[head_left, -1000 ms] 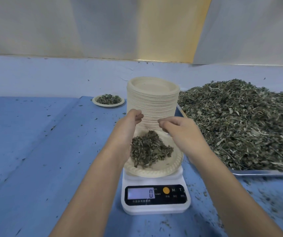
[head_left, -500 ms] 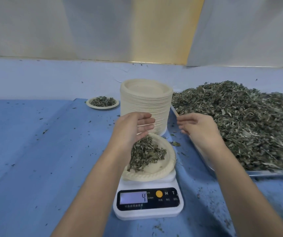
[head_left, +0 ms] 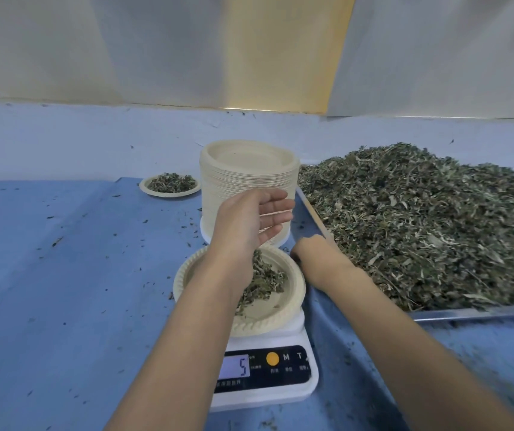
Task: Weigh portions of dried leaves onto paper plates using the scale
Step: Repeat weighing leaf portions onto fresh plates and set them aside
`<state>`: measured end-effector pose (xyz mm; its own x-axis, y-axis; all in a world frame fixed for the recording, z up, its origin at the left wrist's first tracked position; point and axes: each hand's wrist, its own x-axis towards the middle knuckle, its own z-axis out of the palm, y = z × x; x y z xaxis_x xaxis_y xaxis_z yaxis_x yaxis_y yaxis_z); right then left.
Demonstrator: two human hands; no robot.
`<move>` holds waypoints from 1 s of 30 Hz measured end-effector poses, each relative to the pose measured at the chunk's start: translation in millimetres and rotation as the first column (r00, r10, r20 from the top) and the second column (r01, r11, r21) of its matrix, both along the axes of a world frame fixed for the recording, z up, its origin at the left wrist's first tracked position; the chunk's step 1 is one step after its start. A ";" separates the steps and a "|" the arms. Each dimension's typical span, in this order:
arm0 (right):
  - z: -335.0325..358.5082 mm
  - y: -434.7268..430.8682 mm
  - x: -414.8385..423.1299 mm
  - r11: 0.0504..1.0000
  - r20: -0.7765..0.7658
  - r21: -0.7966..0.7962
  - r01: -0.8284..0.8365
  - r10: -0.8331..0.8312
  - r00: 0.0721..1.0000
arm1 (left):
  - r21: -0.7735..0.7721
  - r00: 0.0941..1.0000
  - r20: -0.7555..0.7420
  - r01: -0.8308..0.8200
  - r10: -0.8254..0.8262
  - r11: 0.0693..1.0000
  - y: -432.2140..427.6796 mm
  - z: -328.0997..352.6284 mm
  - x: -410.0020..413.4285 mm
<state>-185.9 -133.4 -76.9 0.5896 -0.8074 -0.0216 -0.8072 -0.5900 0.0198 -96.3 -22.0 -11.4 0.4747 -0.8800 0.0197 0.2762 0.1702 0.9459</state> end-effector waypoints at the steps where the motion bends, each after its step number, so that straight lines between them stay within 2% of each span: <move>1: -1.8 1.0 -0.4 1.000 0.009 -0.022 0.006 -0.006 1.000 | 0.002 1.000 0.001 0.001 -0.001 1.000 -0.1 -1.4 -0.3; 5: -3.7 8.6 -4.1 0.994 0.097 -0.096 0.053 -0.044 0.994 | 0.008 1.000 -0.005 0.006 -0.006 1.000 -0.7 -2.8 -2.1; 7: -0.4 9.9 -7.0 0.990 0.193 -0.128 0.067 -0.041 0.980 | 0.005 1.000 -0.006 0.012 -0.012 1.000 -1.3 -1.5 -4.3; 10: 8.0 6.6 -17.5 0.975 0.402 -0.194 0.111 -0.024 0.915 | -0.004 1.000 0.006 0.023 -0.023 1.000 -2.4 1.0 -10.4; 12: 15.4 4.5 -29.7 0.955 0.528 -0.221 0.197 -0.052 0.847 | -0.003 1.000 0.012 0.027 -0.027 1.000 -2.9 1.9 -15.5; 14: 19.4 1.1 -43.6 0.933 0.592 -0.210 0.294 -0.118 0.797 | -0.002 0.999 0.013 0.037 -0.037 0.999 -3.6 2.2 -20.6; 16: 20.2 -1.8 -55.8 0.926 0.588 -0.163 0.341 -0.187 0.787 | 0.003 0.999 0.014 0.052 -0.052 0.999 -4.8 2.4 -25.2; 20: 20.3 -2.0 -70.3 0.950 0.608 -0.034 0.311 -0.227 0.761 | 0.030 0.997 -0.002 0.081 -0.081 0.996 -9.2 3.8 -35.1; 23: 25.1 0.6 -79.2 0.945 0.617 -0.039 0.324 -0.232 0.752 | 0.047 0.995 -0.005 0.101 -0.100 0.994 -12.8 3.3 -42.7; 25: 28.4 3.0 -85.2 0.931 0.530 -0.049 0.361 -0.282 0.800 | 0.061 0.993 -0.008 0.120 -0.120 0.991 -15.7 2.0 -48.5; 30: 32.9 11.1 -92.6 0.918 0.157 0.041 0.394 -0.395 0.905 | 0.101 0.987 -0.008 0.162 -0.162 0.982 -21.8 -4.1 -62.6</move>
